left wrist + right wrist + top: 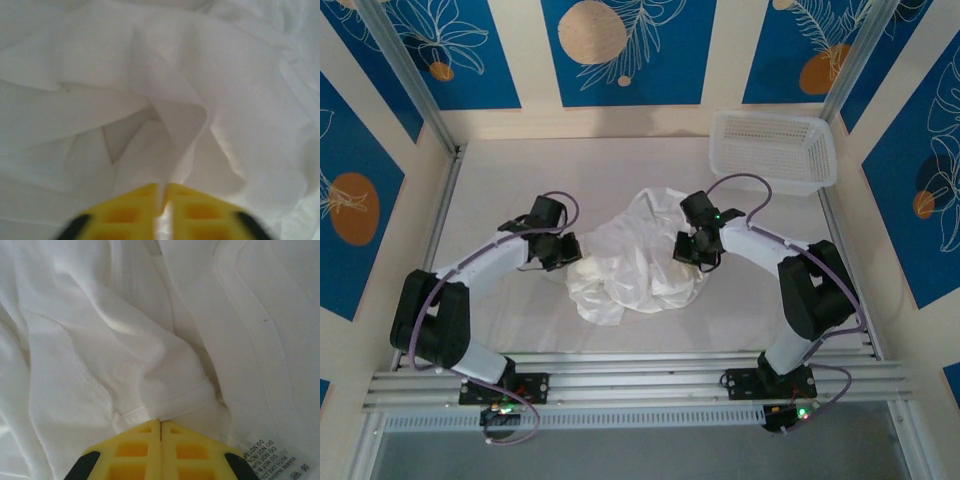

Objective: Fold the inside-out t-shirt

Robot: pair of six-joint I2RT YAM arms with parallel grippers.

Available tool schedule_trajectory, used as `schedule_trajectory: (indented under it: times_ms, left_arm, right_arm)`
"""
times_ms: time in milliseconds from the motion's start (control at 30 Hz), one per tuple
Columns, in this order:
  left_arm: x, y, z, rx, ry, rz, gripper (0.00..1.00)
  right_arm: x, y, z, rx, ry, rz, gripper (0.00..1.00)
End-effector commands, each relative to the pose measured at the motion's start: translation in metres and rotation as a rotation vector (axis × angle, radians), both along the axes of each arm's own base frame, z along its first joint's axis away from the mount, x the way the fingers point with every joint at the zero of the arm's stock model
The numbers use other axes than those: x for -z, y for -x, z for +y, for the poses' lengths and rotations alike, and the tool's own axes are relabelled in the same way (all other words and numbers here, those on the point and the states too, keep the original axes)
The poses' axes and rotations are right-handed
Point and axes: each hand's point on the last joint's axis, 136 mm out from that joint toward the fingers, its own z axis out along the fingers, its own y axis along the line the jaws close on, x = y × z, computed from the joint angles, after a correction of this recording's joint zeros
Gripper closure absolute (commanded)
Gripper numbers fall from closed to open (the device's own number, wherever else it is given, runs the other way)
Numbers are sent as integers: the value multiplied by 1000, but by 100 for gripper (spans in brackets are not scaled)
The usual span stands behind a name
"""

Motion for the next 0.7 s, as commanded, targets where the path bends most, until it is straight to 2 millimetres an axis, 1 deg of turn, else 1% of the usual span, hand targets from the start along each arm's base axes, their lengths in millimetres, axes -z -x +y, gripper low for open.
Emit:
schedule_trajectory:
  times_ms: [0, 100, 167, 200, 267, 300, 367, 433, 467, 533, 633, 667]
  left_arm:
    - [-19, -20, 15, -36, -17, -65, 100]
    - [-36, -24, 30, -58, -19, -104, 100]
    - [-53, -25, 42, -82, -23, -136, 100]
    - [-64, -25, 49, -100, -20, -156, 100]
    - [-94, -25, 61, -133, 1, -209, 100]
    - [-115, -24, 68, -154, 14, -248, 100]
    - [-167, -22, 82, -186, 21, -368, 100]
    - [-231, -15, 98, -216, -27, -547, 100]
    - [-258, -11, 105, -234, -50, -624, 100]
    - [-314, 0, 120, -277, -104, -772, 100]
    - [-373, 14, 143, -355, -191, -898, 100]
    - [-386, 18, 149, -380, -213, -924, 100]
  right_arm:
    - [-40, -14, 1, 5, -61, -95, 100]
    - [-71, -19, -4, 28, -155, -159, 100]
    - [-94, -22, -11, 62, -210, -204, 100]
    - [-107, -23, -15, 82, -243, -226, 100]
    - [-136, -26, -26, 125, -325, -270, 100]
    - [-155, -28, -30, 144, -387, -295, 100]
    - [-199, -29, -36, 159, -504, -372, 100]
    - [-251, -29, -44, 166, -586, -490, 100]
    - [-275, -28, -49, 166, -608, -552, 100]
    - [-332, -24, -59, 154, -631, -712, 100]
    - [-410, -11, -80, 155, -599, -949, 100]
    - [-432, -6, -86, 160, -584, -1020, 100]
